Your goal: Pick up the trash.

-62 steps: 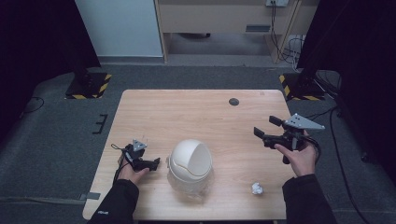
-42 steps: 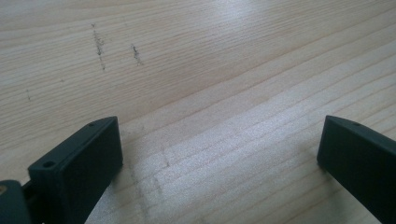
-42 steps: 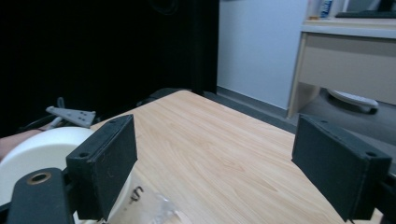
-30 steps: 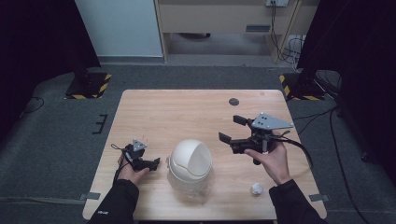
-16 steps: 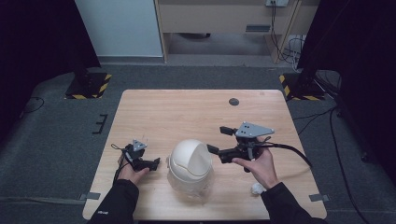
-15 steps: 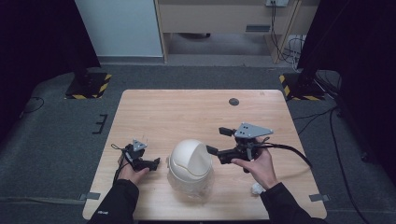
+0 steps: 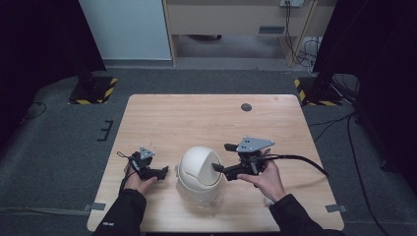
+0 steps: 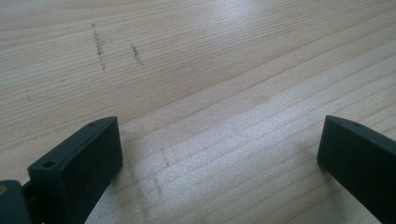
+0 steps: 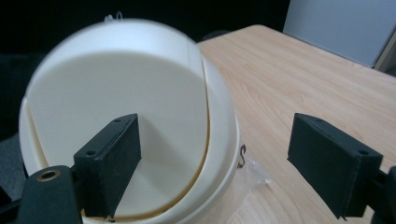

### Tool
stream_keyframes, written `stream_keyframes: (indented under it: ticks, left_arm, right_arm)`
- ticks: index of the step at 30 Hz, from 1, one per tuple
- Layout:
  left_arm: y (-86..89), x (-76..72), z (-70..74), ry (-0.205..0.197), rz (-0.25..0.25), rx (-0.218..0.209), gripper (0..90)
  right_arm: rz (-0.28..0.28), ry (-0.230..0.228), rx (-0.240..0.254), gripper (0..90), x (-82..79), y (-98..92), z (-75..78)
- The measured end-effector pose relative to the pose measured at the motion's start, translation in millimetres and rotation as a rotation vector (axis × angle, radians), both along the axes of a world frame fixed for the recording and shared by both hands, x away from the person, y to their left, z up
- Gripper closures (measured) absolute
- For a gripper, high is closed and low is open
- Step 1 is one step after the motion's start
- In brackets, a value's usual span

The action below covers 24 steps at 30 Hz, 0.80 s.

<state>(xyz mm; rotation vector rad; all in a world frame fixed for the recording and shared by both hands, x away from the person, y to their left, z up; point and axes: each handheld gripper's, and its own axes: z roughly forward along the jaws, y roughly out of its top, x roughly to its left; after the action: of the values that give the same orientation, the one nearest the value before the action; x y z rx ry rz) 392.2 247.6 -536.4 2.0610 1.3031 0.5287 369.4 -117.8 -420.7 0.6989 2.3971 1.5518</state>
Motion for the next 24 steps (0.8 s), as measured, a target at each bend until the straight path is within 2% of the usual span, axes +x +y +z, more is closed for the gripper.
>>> stream_keyframes:
  ticks: [3,14,24]
  left_arm:
    - [0.0,0.0,0.0,0.0,0.0,0.0,0.0]
    - [0.0,0.0,0.0,0.0,0.0,0.0,0.0]
    - [0.0,0.1,0.0,0.0,-0.001,0.0,0.0]
  right_arm:
    - [0.005,0.01,-0.031,16.9,0.8,2.8,-5.0]
    - [0.017,0.049,-0.084,18.8,5.6,11.9,-16.8]
    - [0.001,0.078,-0.066,20.0,9.6,18.7,-22.2]
